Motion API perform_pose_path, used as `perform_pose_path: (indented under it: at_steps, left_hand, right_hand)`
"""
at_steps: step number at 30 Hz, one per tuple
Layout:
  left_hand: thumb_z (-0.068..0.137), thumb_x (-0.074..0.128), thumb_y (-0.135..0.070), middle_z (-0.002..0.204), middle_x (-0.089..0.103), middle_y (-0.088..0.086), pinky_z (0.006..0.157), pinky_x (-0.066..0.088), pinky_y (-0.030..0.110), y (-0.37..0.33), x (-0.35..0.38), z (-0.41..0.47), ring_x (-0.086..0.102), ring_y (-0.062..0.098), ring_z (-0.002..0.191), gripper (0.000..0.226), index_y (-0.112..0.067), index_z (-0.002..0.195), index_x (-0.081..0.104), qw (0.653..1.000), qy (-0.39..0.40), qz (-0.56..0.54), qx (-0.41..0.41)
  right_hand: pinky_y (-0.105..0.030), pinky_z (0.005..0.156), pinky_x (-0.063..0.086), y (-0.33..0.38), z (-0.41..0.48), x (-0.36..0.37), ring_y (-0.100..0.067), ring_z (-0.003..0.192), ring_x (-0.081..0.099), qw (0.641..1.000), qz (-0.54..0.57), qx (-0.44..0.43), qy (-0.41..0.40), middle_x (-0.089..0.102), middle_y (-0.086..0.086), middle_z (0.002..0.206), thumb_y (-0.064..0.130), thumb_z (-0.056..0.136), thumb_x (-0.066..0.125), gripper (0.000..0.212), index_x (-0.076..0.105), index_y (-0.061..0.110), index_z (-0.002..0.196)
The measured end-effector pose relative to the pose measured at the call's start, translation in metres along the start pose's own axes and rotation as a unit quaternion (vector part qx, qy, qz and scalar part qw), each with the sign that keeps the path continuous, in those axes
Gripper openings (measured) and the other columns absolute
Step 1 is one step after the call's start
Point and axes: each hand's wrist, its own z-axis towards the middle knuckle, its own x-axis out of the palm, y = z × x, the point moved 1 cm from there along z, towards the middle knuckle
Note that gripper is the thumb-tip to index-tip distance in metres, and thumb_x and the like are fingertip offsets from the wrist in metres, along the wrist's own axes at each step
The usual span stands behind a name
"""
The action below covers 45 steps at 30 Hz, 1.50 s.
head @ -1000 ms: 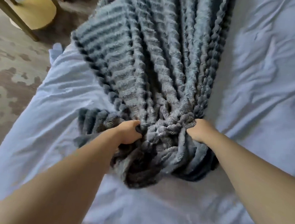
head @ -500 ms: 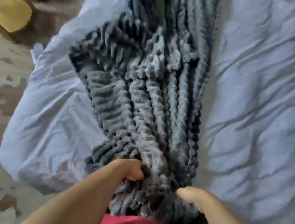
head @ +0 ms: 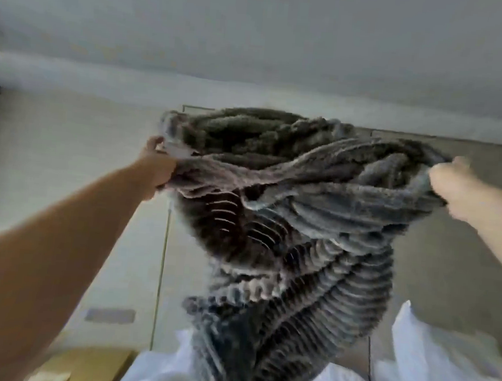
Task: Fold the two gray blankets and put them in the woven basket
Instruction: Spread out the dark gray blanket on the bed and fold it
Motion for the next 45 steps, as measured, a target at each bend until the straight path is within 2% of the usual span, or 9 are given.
perform_pose_path:
  at_steps: [9, 14, 18, 26, 28, 31, 35, 41, 45]
  left_hand:
    - [0.088, 0.061, -0.012, 0.112, 0.057, 0.004, 0.045, 0.039, 0.023, 0.089, -0.045, -0.063, 0.055, 0.02, 0.078, 0.048, -0.025, 0.132, 0.046, 0.995, -0.046, 0.064, -0.057]
    - [0.088, 0.041, 0.002, 0.076, 0.053, 0.01, 0.039, 0.031, 0.023, 0.205, -0.059, -0.158, 0.041, 0.02, 0.05, 0.045, -0.021, 0.123, 0.056, 0.969, -0.003, 0.186, -0.159]
    - [0.087, 0.049, -0.007, 0.083, 0.063, 0.013, 0.055, 0.047, 0.027, 0.293, -0.079, -0.286, 0.059, 0.029, 0.065, 0.032, -0.019, 0.112, 0.063, 0.909, 0.064, 0.334, -0.242]
    - [0.093, 0.041, -0.015, 0.12, 0.062, 0.017, 0.088, 0.047, 0.034, 0.384, -0.14, -0.544, 0.058, 0.032, 0.11, 0.031, -0.005, 0.119, 0.055, 0.677, 0.308, 0.559, -0.368]
    - [0.093, 0.041, -0.015, 0.119, 0.061, 0.014, 0.084, 0.049, 0.029, 0.387, -0.149, -0.583, 0.059, 0.029, 0.111, 0.03, -0.006, 0.119, 0.053, 0.624, 0.35, 0.566, -0.409]
    - [0.093, 0.044, -0.018, 0.08, 0.06, 0.008, 0.052, 0.046, 0.021, 0.385, -0.162, -0.62, 0.064, 0.027, 0.085, 0.017, -0.006, 0.09, 0.056, 0.582, 0.376, 0.556, -0.46]
    - [0.094, 0.051, -0.026, 0.077, 0.055, 0.01, 0.044, 0.041, 0.023, 0.376, -0.178, -0.644, 0.056, 0.025, 0.065, 0.023, -0.004, 0.093, 0.059, 0.619, 0.333, 0.531, -0.473]
    - [0.092, 0.056, -0.022, 0.064, 0.055, 0.01, 0.043, 0.039, 0.021, 0.333, -0.182, -0.614, 0.048, 0.022, 0.049, 0.02, -0.013, 0.076, 0.063, 0.809, 0.18, 0.342, -0.442]
    - [0.094, 0.054, -0.029, 0.069, 0.057, 0.008, 0.035, 0.039, 0.023, 0.291, -0.199, -0.581, 0.05, 0.023, 0.051, 0.017, -0.016, 0.089, 0.064, 0.888, 0.04, 0.226, -0.399]
  right_hand:
    - [-0.033, 0.069, 0.035, -0.061, -0.096, -0.011, -0.04, 0.095, 0.058, 0.996, -0.072, -0.06, 0.001, 0.061, -0.03, 0.111, 0.022, 0.092, 0.06, 0.029, 0.059, -0.004, 0.104]
    - [-0.032, 0.068, 0.039, -0.169, -0.169, -0.008, -0.035, 0.085, 0.06, 0.98, -0.154, -0.044, 0.122, 0.068, -0.022, 0.103, 0.016, 0.094, 0.058, 0.028, 0.063, 0.007, 0.119]
    - [-0.031, 0.065, 0.038, -0.285, -0.252, -0.03, -0.029, 0.079, 0.056, 0.943, -0.236, 0.051, 0.23, 0.068, -0.02, 0.095, 0.014, 0.092, 0.06, 0.023, 0.066, 0.007, 0.113]
    - [-0.034, 0.078, 0.046, -0.464, -0.442, -0.124, -0.028, 0.093, 0.053, 0.708, -0.428, 0.292, 0.48, 0.054, -0.015, 0.122, -0.007, 0.084, 0.062, 0.045, 0.054, 0.005, 0.126]
    - [-0.032, 0.066, 0.044, -0.488, -0.478, -0.146, -0.025, 0.072, 0.051, 0.648, -0.485, 0.291, 0.511, 0.058, -0.013, 0.093, -0.004, 0.089, 0.053, 0.012, 0.061, 0.003, 0.093]
    - [-0.027, 0.045, 0.024, -0.52, -0.514, -0.172, -0.017, 0.052, 0.029, 0.61, -0.544, 0.273, 0.507, 0.033, -0.003, 0.06, 0.004, 0.094, 0.044, 0.037, 0.034, 0.014, 0.06]
    - [-0.026, 0.057, 0.041, -0.525, -0.533, -0.2, -0.022, 0.072, 0.054, 0.609, -0.605, 0.243, 0.451, 0.059, -0.007, 0.084, 0.003, 0.094, 0.042, 0.019, 0.058, 0.009, 0.084]
    - [-0.045, 0.087, 0.051, -0.461, -0.519, -0.206, -0.043, 0.107, 0.056, 0.873, -0.269, 0.379, 0.149, 0.057, -0.024, 0.125, -0.004, 0.094, 0.035, 0.037, 0.059, 0.003, 0.122]
    - [-0.012, 0.056, 0.049, -0.39, -0.484, -0.225, -0.029, 0.107, 0.06, 0.896, 0.022, 0.441, -0.042, 0.061, -0.011, 0.123, 0.009, 0.099, 0.037, 0.032, 0.058, 0.007, 0.122]
